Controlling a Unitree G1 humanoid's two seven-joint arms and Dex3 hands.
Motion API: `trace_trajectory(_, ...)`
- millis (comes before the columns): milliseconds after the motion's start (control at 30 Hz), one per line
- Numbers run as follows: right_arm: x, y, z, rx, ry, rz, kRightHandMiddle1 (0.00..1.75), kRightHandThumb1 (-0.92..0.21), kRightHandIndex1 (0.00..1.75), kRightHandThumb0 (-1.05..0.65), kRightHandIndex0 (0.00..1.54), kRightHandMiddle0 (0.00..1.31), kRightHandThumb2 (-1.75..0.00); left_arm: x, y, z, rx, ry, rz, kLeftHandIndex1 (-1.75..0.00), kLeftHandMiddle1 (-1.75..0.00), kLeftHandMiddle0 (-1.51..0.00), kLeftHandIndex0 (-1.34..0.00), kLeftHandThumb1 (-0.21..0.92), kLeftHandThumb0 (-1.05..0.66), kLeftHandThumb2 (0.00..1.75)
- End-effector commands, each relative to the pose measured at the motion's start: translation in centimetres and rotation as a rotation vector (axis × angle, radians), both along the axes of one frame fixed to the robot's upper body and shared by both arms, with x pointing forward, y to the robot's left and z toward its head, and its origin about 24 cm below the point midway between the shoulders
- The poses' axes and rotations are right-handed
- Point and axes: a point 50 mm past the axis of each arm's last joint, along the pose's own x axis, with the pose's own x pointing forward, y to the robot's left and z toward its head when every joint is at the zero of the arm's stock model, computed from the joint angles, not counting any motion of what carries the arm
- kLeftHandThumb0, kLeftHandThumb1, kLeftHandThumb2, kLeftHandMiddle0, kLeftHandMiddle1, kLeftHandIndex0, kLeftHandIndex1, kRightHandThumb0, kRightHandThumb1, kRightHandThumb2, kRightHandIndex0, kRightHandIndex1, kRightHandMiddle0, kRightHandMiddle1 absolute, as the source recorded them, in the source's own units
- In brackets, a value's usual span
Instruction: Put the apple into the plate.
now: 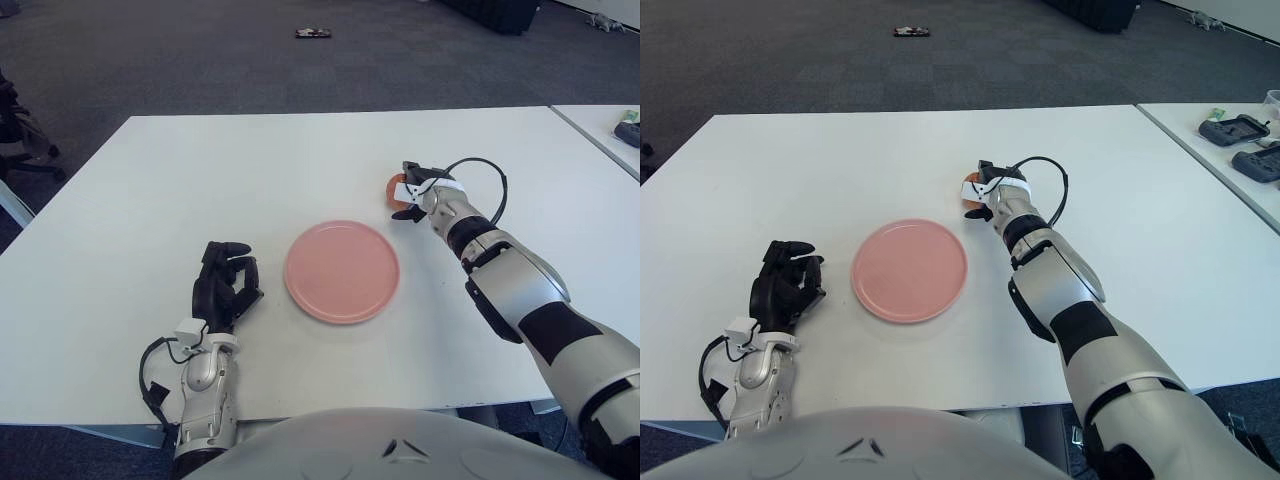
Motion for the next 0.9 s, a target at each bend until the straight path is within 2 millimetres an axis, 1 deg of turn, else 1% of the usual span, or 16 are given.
trace_trajectory(0,-0.5,0.1,-0.9,-0.026,0.056,0.002,0.63,-0.39,0.82,-0.70,0.00,0.00,-0.88,-0.8,-0.1,-1.2,-0.022,0.078,0.008,-1.75,-1.75,-0.98,-0.35,0.66,-0.39,0.89)
trace_trajectory(67,-0.6,0.1,-1.0,-0.023,0.063,-0.002,0.74,-0.35,0.93,-0.67,0.00,0.00,-0.92,-0.8,-0.1,-1.2,-0.024,0.079,0.012,-1.75,-1.75,-0.98,-0.35,0.66,-0.39,0.89)
trace_trajectory(100,-0.7,-0.1,-1.3,-0.012,0.076,-0.012,0.76,-0.35,0.95,-0.67,0.00,0.00,-0.93,-0.9,-0.1,-1.2,-0.023,0.080,0.014,-1.75,-1.75,-0.98,-0.35,0.66,-0.39,0.89)
trace_trajectory(133,-0.8,-0.2,-1.5,-0.003,0.086,-0.020,0.82,-0.36,1.01,-0.66,0.00,0.00,-0.94,-0.9,-0.1,-1.2,-0.021,0.081,0.016,-1.75,-1.75,-0.98,-0.35,0.66,-0.39,0.88)
trace_trajectory(233,-1.0,-0.3,-1.8,0.031,0.108,-0.048,0.93,-0.39,1.10,-0.66,0.00,0.00,-0.96,-0.9,-0.2,-1.1,0.003,0.077,0.018,-1.75,-1.75,-0.98,-0.35,0.67,-0.39,0.88)
trace_trajectory(433,-1.4,-0.7,-2.4,0.146,0.127,-0.148,1.09,-0.44,1.20,-0.67,0.00,0.00,-0.97,-1.1,-0.1,-1.0,0.041,0.080,0.019,-1.75,-1.75,-1.00,-0.35,0.66,-0.39,0.89)
trace_trajectory(467,-1.4,-0.8,-2.5,0.158,0.128,-0.158,1.19,-0.45,1.21,-0.67,0.00,0.00,-0.98,-1.1,-0.1,-1.1,0.044,0.081,0.019,-1.75,-1.75,-1.01,-0.35,0.66,-0.39,0.89)
trace_trajectory(500,-1.5,-0.9,-2.6,0.173,0.125,-0.174,1.23,-0.45,1.22,-0.67,0.00,0.00,-0.98,-1.1,-0.1,-1.1,0.045,0.081,0.019,-1.75,-1.75,-1.01,-0.35,0.66,-0.39,0.89)
trace_trajectory(533,-1.5,-0.9,-2.6,0.184,0.122,-0.185,1.42,-0.45,1.24,-0.65,0.02,0.03,-1.00,-1.1,0.0,-1.1,0.045,0.080,0.020,-1.75,-1.75,-1.01,-0.36,0.65,-0.39,0.90)
trace_trajectory(567,-1.6,-1.1,-2.8,0.197,0.119,-0.201,1.54,-0.45,1.25,-0.64,0.03,0.06,-1.02,-1.2,0.0,-1.1,0.041,0.080,0.020,-1.75,-1.75,-1.01,-0.36,0.64,-0.39,0.91)
trace_trajectory(600,-1.6,-1.2,-2.8,0.205,0.118,-0.212,1.61,-0.48,1.26,-0.56,0.05,0.19,-1.02,-1.3,0.1,-1.1,0.039,0.079,0.020,-1.75,-1.75,-1.02,-0.37,0.64,-0.39,0.92)
trace_trajectory(633,-1.7,-1.3,-2.9,0.214,0.115,-0.225,1.64,-0.49,1.26,-0.53,0.05,0.24,-1.02,-1.4,0.1,-1.1,0.031,0.079,0.022,-1.75,-1.75,-1.02,-0.37,0.64,-0.39,0.92)
trace_trajectory(667,-1.7,-1.4,-3.0,0.220,0.114,-0.234,1.68,-0.50,1.27,-0.49,0.07,0.32,-1.04,-1.4,0.1,-1.1,0.025,0.080,0.023,-1.75,-1.75,-1.02,-0.37,0.64,-0.39,0.92)
trace_trajectory(733,-1.8,-1.5,-3.1,0.229,0.110,-0.245,1.71,-0.51,1.27,-0.46,0.09,0.38,-1.05,-1.5,0.2,-1.1,0.017,0.079,0.027,-1.75,-1.75,-1.01,-0.37,0.64,-0.39,0.92)
trace_trajectory(800,-1.8,-1.6,-3.1,0.234,0.103,-0.255,1.73,-0.51,1.28,-0.44,0.10,0.42,-1.06,-1.6,0.2,-1.1,0.018,0.077,0.030,-1.75,-1.75,-1.01,-0.37,0.63,-0.39,0.92)
trace_trajectory(867,-1.8,-1.7,-3.1,0.238,0.097,-0.267,1.74,-0.51,1.28,-0.43,0.11,0.44,-1.06,-1.6,0.2,-1.0,0.024,0.078,0.032,-1.75,-1.75,-1.01,-0.37,0.63,-0.39,0.92)
